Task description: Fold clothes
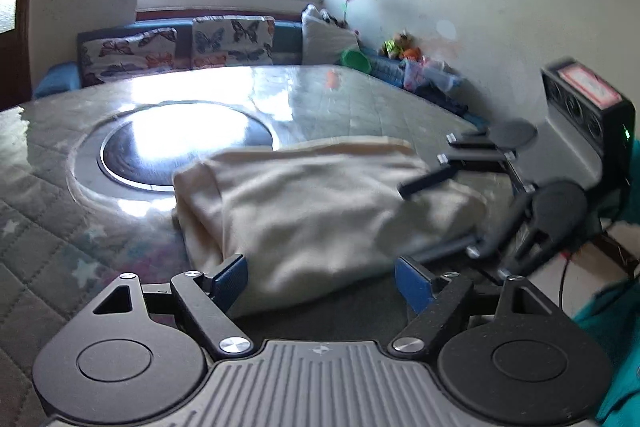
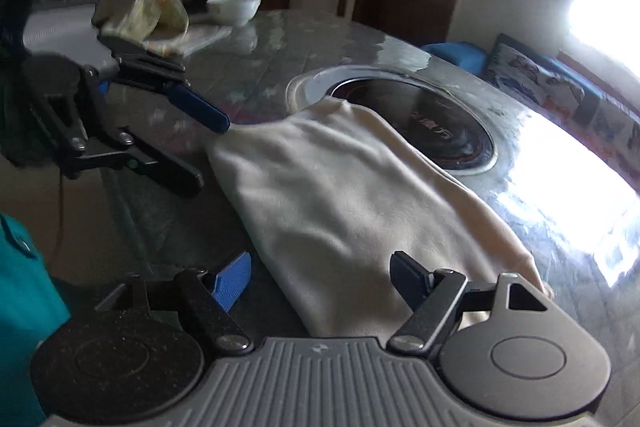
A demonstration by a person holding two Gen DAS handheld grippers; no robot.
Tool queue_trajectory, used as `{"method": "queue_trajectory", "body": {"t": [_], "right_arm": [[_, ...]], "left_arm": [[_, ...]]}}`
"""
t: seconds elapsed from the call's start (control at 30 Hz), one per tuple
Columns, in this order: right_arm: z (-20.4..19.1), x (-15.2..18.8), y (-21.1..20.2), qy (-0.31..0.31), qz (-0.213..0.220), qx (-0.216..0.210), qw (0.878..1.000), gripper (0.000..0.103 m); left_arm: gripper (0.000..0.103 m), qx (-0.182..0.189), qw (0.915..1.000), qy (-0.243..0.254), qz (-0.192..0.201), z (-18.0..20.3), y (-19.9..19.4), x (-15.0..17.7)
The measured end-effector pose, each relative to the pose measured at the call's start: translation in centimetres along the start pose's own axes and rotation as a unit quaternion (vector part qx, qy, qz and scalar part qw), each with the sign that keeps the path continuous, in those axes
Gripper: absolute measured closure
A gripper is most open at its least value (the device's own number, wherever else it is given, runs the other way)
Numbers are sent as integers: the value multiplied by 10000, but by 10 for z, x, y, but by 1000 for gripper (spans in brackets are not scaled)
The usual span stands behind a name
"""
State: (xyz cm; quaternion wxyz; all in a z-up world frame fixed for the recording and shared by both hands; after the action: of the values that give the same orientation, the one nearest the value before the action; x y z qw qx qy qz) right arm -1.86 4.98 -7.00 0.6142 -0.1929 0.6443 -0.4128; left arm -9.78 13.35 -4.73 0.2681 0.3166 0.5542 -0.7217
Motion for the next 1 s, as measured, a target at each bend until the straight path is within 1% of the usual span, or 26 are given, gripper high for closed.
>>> {"method": "queue_trajectory", "body": {"t": [0.1, 0.17, 0.23, 0.33, 0.4, 0.5, 0.63, 0.73, 0.87, 1.0], "right_arm": [[13, 6, -6, 397, 46, 126, 9991, 24], [18, 17, -8, 668, -74, 36, 9977, 25], [21, 28, -11, 796, -209, 25, 9966, 24], [23, 41, -21, 864, -344, -25, 9957, 24], [24, 44, -26, 870, -382, -69, 9955, 24], [28, 36, -35, 837, -216, -108, 9962, 24], [48, 14, -35, 878, 160, 152, 9959, 24], [71, 7, -24, 1184, 246, 368, 9920, 24], [93, 12, -7, 1435, 132, 604, 9877, 24], [105, 27, -5, 1562, -108, 899, 9836, 24]], "left_arm": [[19, 89, 9998, -122, 145, 1, 5, -12], [19, 127, 9997, -168, 113, 0, 15, -17], [19, 93, 9998, -150, 14, -1, 23, -16], [19, -11, 9998, -106, -162, -5, 30, -10], [19, -123, 9997, 13, -196, -5, 30, -8], [19, -112, 9998, 100, -131, 1, 26, -12], [20, -72, 9995, 308, 17, 16, 28, -23], [21, -63, 9989, 460, -29, 28, 39, -25], [24, 25, 9989, 465, -55, 34, 45, -25], [24, 81, 9990, 441, -50, 37, 48, -26]]}}
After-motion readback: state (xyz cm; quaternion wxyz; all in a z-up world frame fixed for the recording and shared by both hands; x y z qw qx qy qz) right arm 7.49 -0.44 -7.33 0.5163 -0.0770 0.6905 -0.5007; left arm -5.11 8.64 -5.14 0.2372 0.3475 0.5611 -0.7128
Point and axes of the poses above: each gripper's, at about its wrist camera, not at the fingertips, and y roughly the way its jaws point, z to its right, x to its underside, the point moved 8 cm from there along y, roughly the way its jaws point, and after that the axes turned 7 degrees about -z, right-handed, at the moved point
